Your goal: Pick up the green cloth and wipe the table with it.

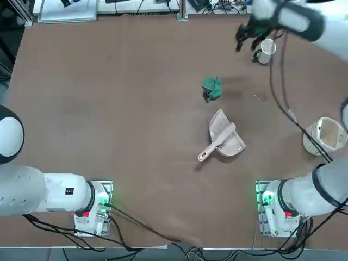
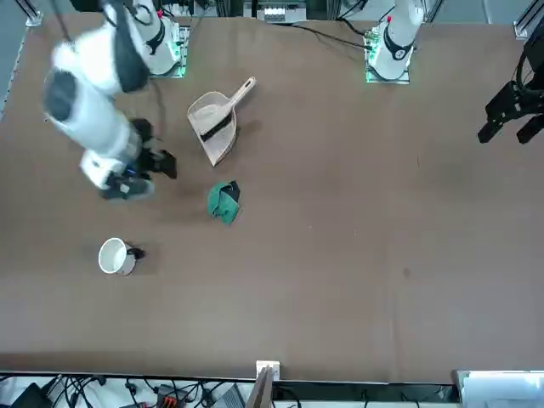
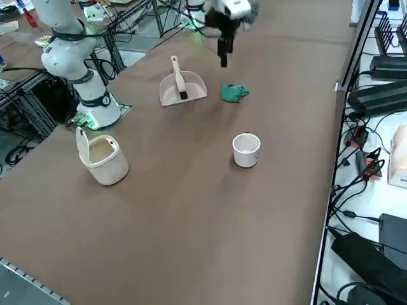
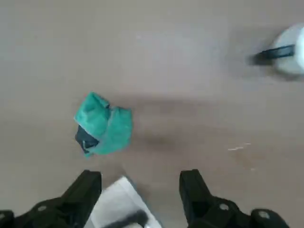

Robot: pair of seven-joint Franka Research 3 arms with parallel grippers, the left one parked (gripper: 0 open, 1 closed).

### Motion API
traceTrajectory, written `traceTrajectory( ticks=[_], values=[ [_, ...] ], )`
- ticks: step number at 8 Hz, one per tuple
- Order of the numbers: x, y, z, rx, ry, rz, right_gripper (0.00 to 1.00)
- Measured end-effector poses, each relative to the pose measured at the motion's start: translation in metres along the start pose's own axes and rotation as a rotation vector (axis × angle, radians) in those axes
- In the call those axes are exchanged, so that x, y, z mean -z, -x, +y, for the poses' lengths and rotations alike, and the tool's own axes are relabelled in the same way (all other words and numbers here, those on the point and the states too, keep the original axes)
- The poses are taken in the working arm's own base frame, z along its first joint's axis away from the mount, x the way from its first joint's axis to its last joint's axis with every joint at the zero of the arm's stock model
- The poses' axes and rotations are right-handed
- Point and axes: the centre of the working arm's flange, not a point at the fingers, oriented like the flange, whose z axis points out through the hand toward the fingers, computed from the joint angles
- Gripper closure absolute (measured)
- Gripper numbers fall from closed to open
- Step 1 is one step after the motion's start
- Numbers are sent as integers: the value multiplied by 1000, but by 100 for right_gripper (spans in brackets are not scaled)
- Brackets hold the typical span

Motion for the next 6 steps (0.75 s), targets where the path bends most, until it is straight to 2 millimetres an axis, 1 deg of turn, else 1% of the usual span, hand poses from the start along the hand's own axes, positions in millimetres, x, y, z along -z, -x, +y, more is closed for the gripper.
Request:
traceTrajectory(
  ticks=[1,2,3,5,6],
  values=[
    [-38,-1,-30,-54,20,-3,0],
    [-73,0,-53,-107,52,-8,0],
    [-99,-2,-69,-170,74,-15,0],
    [-135,-22,-85,-284,89,-28,0],
    [-152,-28,-92,-318,96,-37,0]
  ],
)
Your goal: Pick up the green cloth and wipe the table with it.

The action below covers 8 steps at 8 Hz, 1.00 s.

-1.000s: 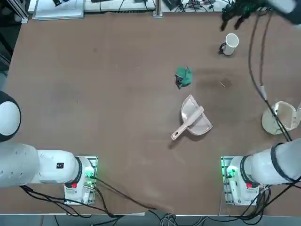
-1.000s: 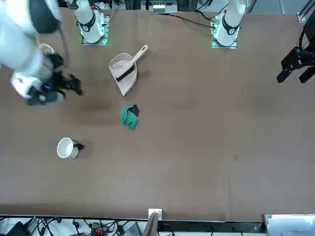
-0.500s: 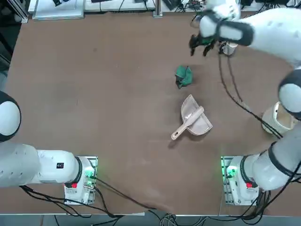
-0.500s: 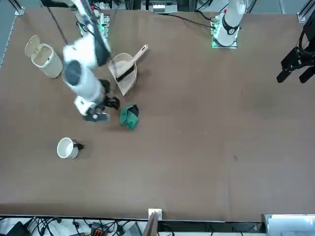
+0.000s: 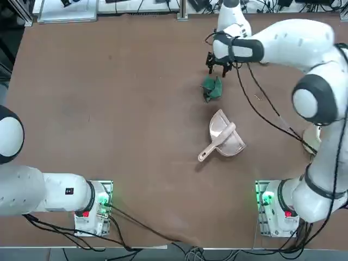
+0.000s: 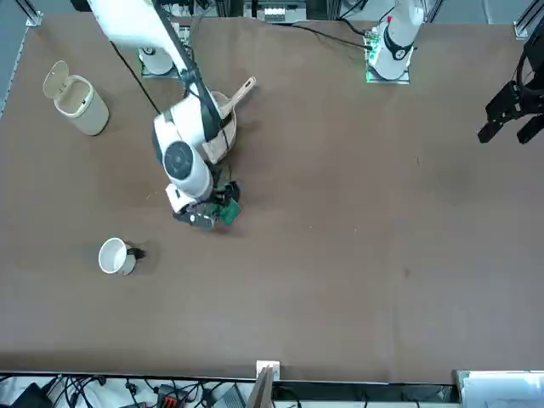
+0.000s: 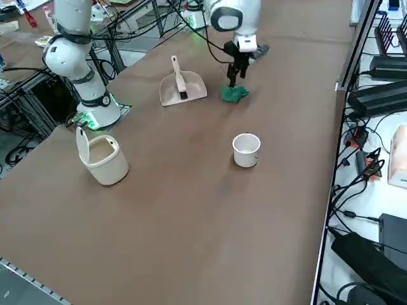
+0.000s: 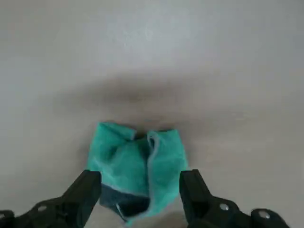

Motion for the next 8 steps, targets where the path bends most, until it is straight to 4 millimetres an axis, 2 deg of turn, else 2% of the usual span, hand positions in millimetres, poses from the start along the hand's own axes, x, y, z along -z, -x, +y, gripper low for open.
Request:
traceTrajectory(
  ticks=[3,5,7,8],
  values=[
    [-34,-2,-23,-44,26,-6,0],
    [-58,4,-32,-41,67,-3,0],
    [-65,5,-34,-76,74,-5,5],
    [-63,4,-34,-82,74,-5,17]
  ],
)
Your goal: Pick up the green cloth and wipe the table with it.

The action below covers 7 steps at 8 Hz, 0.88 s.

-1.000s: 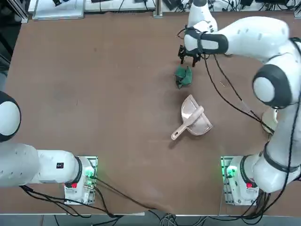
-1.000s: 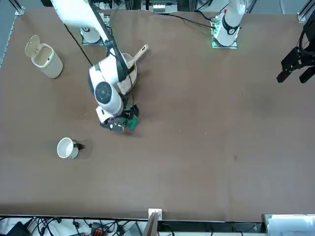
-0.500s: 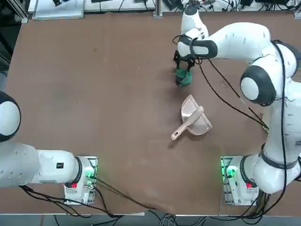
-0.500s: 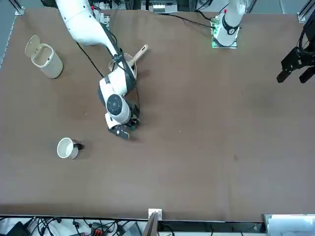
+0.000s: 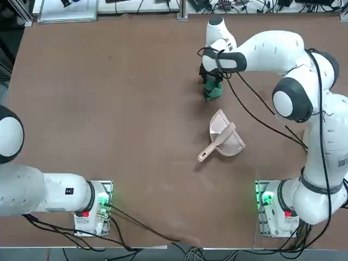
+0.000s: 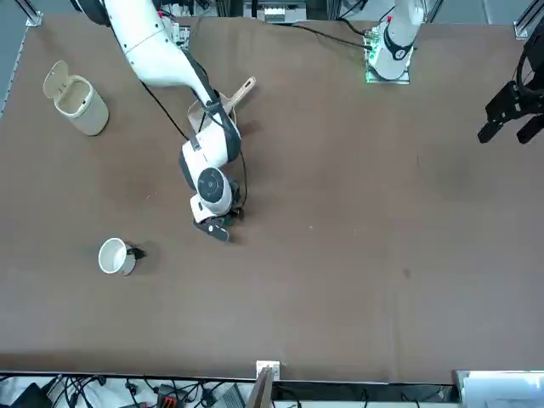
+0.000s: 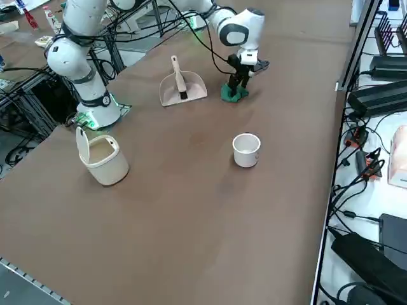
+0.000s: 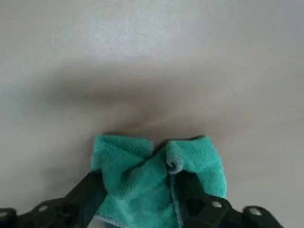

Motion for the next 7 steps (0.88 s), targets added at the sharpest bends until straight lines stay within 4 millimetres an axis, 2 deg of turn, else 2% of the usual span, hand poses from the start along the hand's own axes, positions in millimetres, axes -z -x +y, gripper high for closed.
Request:
traceTrajectory(
  ticks=[3,4,7],
  values=[
    [8,-6,10,-15,31,-18,80],
    [14,-10,17,1,51,-30,89],
    [44,-37,68,115,124,-112,90]
  ],
)
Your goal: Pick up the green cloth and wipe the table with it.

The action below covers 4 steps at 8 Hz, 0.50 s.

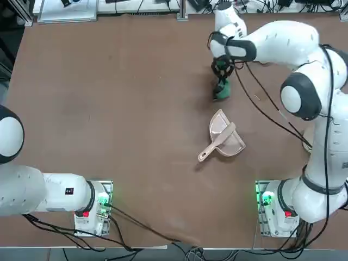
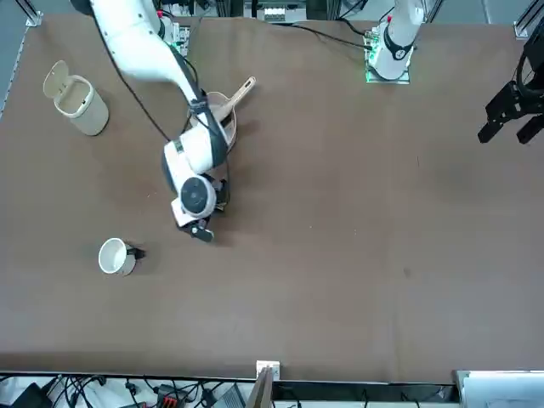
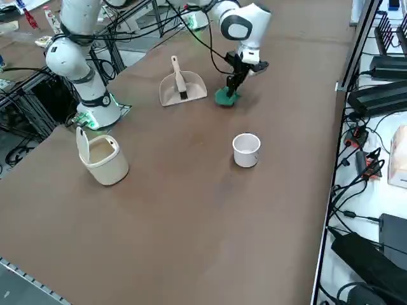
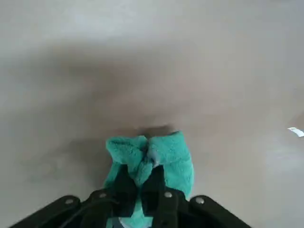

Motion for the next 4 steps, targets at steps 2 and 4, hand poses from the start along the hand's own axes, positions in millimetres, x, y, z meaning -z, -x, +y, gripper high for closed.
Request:
traceTrajectory(
  ticks=[2,4],
  values=[
    [0,-8,51,104,40,-24,93],
    [-8,-17,113,200,82,-47,93]
  ],
)
